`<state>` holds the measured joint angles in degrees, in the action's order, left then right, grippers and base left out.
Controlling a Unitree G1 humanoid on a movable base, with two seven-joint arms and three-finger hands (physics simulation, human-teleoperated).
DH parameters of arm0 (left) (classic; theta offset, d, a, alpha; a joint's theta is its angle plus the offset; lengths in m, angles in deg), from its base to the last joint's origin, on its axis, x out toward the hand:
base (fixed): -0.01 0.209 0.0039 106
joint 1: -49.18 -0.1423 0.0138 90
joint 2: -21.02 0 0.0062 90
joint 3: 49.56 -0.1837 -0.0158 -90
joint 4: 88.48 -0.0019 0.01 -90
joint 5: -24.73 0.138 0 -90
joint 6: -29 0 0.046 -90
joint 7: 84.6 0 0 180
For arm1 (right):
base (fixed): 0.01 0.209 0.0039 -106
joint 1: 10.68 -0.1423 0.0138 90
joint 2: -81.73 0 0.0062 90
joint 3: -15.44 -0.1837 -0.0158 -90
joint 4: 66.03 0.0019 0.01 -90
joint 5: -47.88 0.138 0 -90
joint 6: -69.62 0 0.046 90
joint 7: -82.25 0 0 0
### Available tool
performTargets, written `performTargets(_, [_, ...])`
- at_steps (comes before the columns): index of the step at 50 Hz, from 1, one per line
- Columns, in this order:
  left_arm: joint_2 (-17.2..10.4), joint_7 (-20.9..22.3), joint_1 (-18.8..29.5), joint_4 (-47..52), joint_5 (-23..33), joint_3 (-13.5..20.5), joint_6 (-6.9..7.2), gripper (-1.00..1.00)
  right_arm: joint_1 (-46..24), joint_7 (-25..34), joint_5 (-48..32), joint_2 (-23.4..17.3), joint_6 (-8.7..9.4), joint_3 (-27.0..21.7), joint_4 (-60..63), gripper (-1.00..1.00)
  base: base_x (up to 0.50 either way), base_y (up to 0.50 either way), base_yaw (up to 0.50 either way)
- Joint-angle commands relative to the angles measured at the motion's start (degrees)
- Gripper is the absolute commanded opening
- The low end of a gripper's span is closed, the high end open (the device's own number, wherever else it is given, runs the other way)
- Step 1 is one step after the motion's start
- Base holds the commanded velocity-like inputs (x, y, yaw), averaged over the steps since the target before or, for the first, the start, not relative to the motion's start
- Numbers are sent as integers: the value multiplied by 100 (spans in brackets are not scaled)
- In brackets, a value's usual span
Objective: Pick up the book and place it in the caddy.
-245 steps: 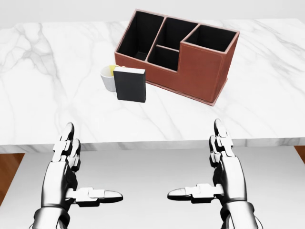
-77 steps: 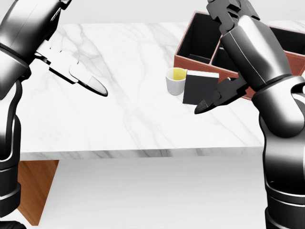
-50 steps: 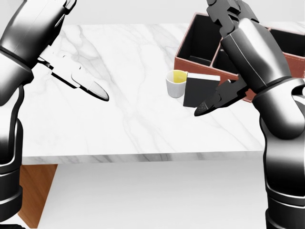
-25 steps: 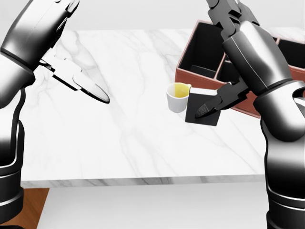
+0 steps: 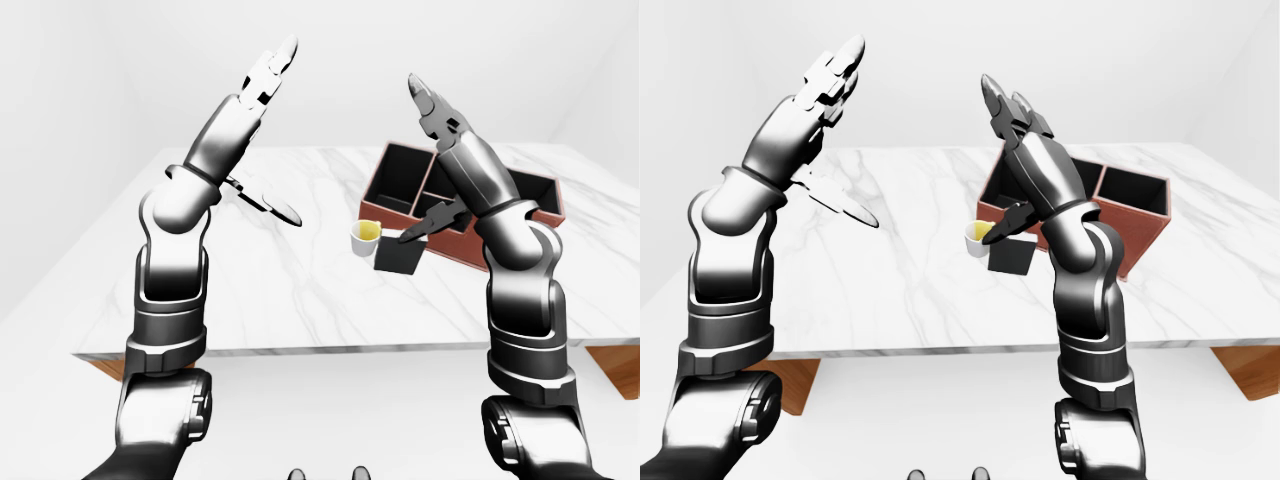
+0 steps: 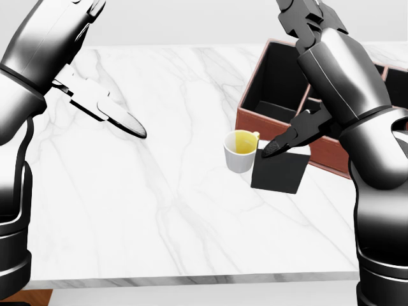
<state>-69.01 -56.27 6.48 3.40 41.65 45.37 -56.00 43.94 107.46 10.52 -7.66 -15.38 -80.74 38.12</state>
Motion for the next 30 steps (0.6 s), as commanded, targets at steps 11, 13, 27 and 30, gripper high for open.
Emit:
performTargets(11, [4, -20, 2, -28, -8, 3, 0, 100, 28, -18, 2, 9, 0, -1, -34, 100, 26, -1, 0])
performTargets(13, [3, -26, 8, -39, -9, 6, 0, 100, 21, -23, 2, 6, 0, -1, -54, 100, 25, -1, 0])
performTargets(27, [1, -31, -3, -46, -26, 14, 0, 100, 22, -42, 7, 15, 0, -7, -68, 100, 26, -1, 0])
performTargets(30, [-1, -44, -9, -63, -37, 20, 0, 100, 54, -58, 1, 41, 0, 23, -59, 100, 26, -1, 0])
